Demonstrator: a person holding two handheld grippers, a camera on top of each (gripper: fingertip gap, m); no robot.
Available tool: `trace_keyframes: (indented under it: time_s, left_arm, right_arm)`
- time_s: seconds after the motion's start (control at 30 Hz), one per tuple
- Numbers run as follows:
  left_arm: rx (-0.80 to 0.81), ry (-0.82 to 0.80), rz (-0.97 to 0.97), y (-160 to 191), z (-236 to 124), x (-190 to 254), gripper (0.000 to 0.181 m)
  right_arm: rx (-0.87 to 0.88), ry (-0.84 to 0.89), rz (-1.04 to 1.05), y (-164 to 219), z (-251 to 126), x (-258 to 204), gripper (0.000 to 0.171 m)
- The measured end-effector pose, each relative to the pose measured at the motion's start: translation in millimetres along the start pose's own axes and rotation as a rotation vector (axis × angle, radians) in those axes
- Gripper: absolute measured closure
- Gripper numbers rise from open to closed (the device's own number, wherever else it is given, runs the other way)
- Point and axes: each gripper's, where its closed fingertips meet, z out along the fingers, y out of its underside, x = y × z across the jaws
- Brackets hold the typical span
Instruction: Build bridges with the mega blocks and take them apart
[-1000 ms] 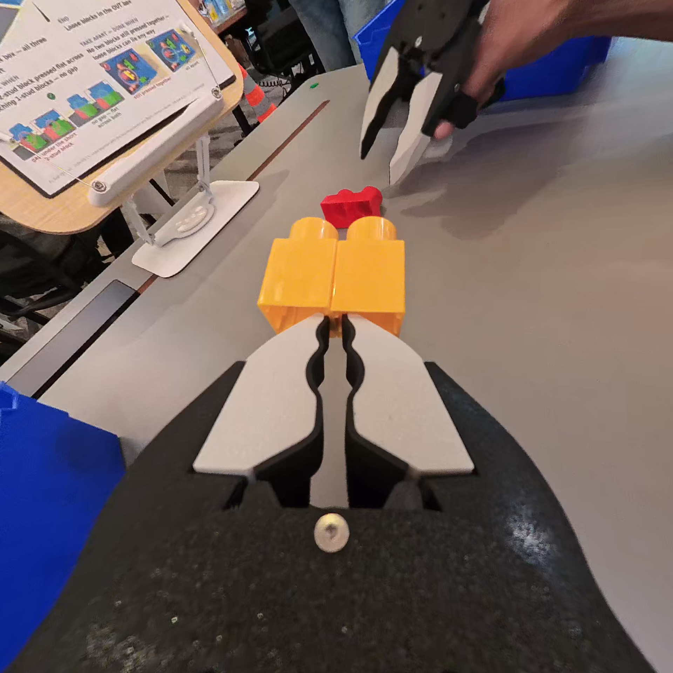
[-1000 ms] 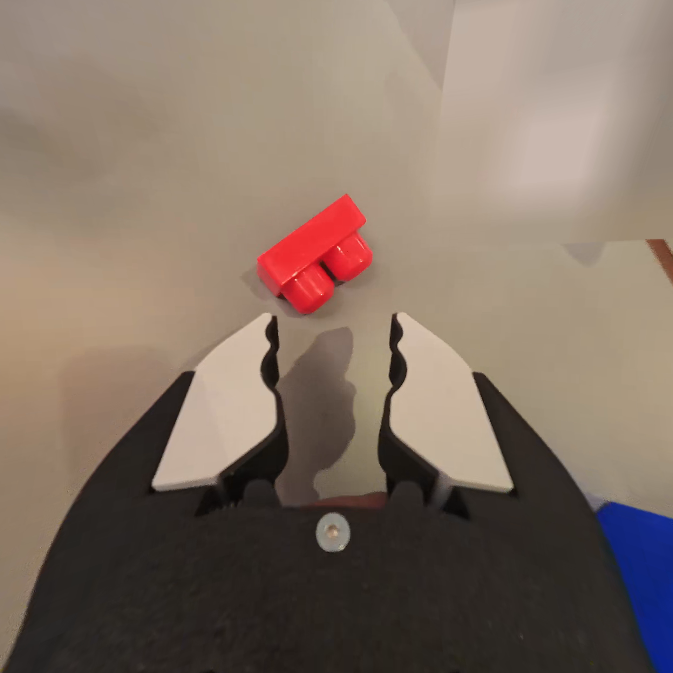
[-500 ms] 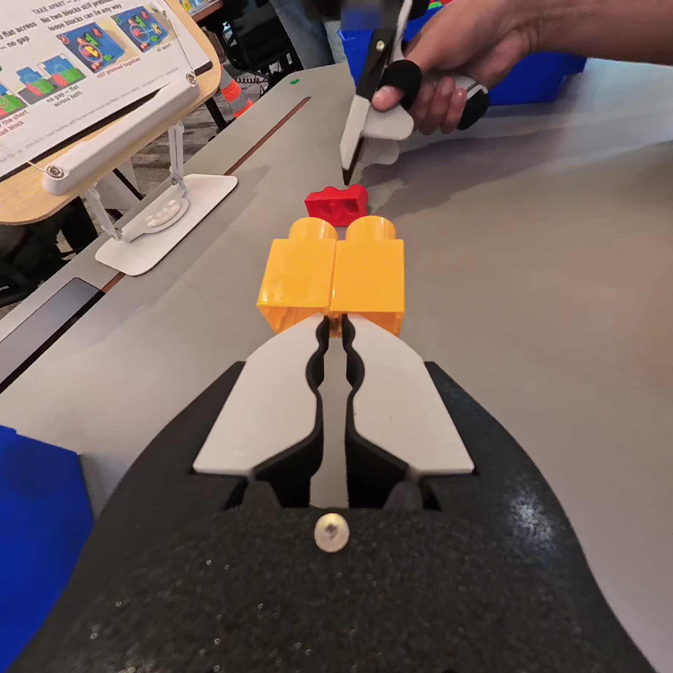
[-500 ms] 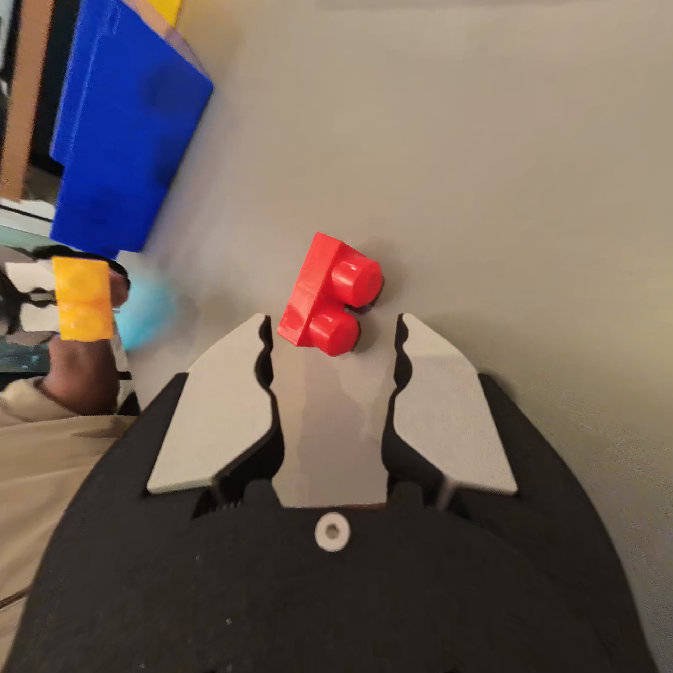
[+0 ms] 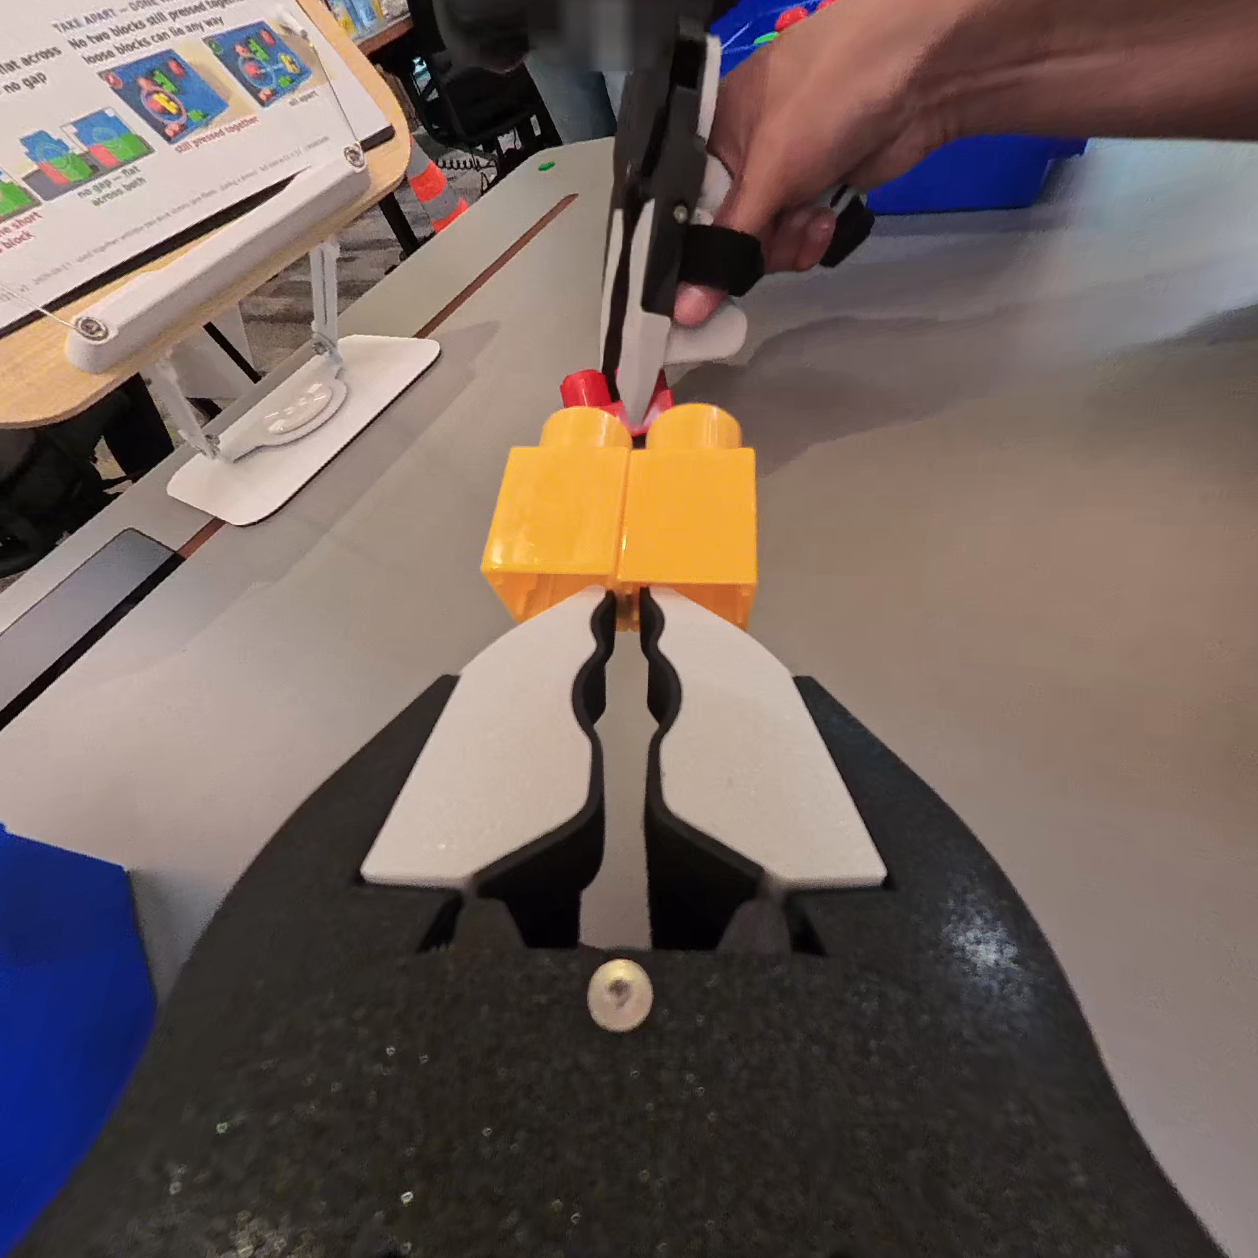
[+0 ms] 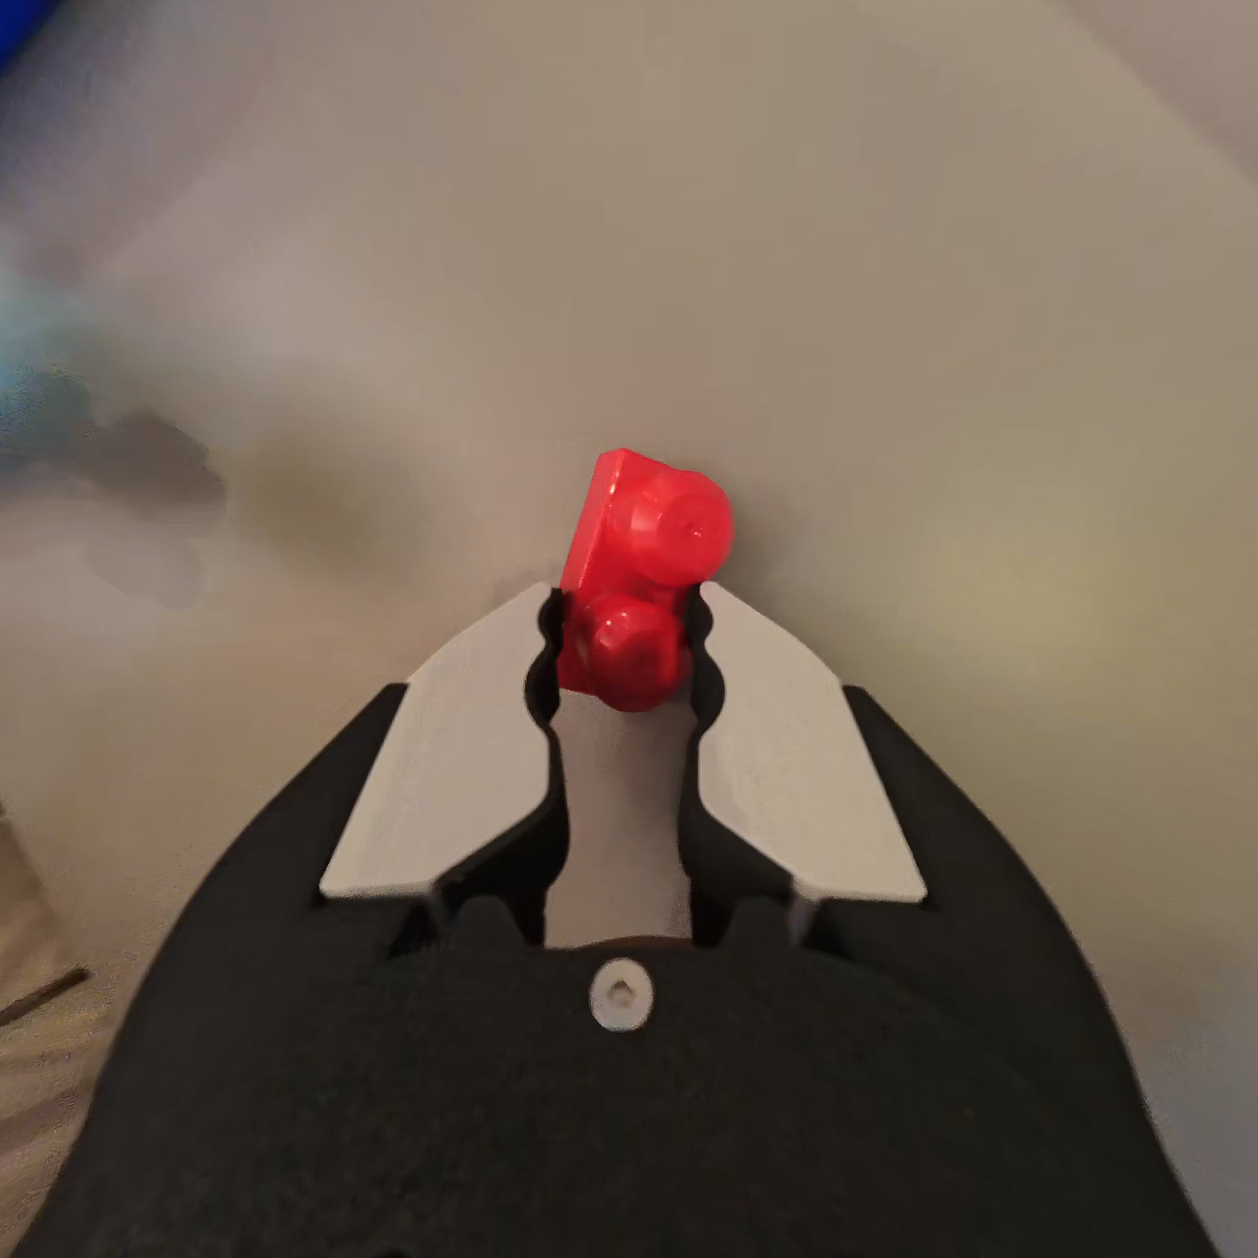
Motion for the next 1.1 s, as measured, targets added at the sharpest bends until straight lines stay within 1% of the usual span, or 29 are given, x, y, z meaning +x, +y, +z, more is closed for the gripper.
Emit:
trace_keyframes:
  time_s: [0.13,0.2,0.27,0.37,0.43,0.5,0.57,0.67,0.77,0.93,1.0,1.1]
  left_arm:
    - [-0.017,-0.011,-0.009,3.9,1.2,-3.9,0.175]
    - [-0.027,-0.008,-0.021,7.9,2.6,-5.6,0.175]
    - [-0.022,0.0,-0.029,9.8,2.9,-7.8,0.175]
    - [0.045,-0.028,0.008,-1.6,-4.3,-18.2,0.175]
    - [0.113,-0.071,0.076,-16.0,-13.0,-25.9,0.175]
    - [0.121,-0.112,0.142,-24.6,-17.9,-30.5,0.175]
    - [0.132,-0.137,0.196,-32.2,-20.6,-29.9,0.175]
    - [0.14,-0.133,0.243,-41.2,-21.0,-22.4,0.175]
    - [0.145,-0.127,0.31,-50.7,-20.2,-13.6,0.175]
    - [0.123,-0.106,0.412,-61.7,-13.6,0.0,0.175]
    - [0.118,-0.103,0.422,-64.6,-11.5,2.1,0.175]
    - [0.131,-0.091,0.419,-69.6,-10.8,4.6,0.175]
  right_arm:
    - [-0.012,0.117,-0.134,-3.6,-1.8,-0.8,0.137]
    - [0.042,0.139,-0.182,-10.3,-9.1,-5.6,0.137]
    - [0.169,0.141,-0.248,-23.0,-27.0,-13.8,0.137]
    - [0.462,0.083,-0.441,-36.2,-70.5,-42.5,0.137]
    - [0.608,-0.025,-0.364,-33.2,-99.1,-56.0,0.137]
    - [0.746,-0.185,-0.208,-28.3,-125.8,-70.0,0.138]
    - [0.84,-0.324,-0.04,-21.2,-140.8,-80.3,0.138]
    - [0.879,-0.45,0.099,-10.7,-141.0,-92.6,0.138]
    - [0.879,-0.604,0.187,-13.6,-138.2,-110.7,0.138]
    - [0.795,-0.609,0.145,-27.3,-122.7,-140.9,0.138]
    - [0.766,-0.576,0.115,-29.1,-118.6,-147.1,0.138]
    - [0.75,-0.584,0.106,-30.8,-117.3,-154.4,0.138]
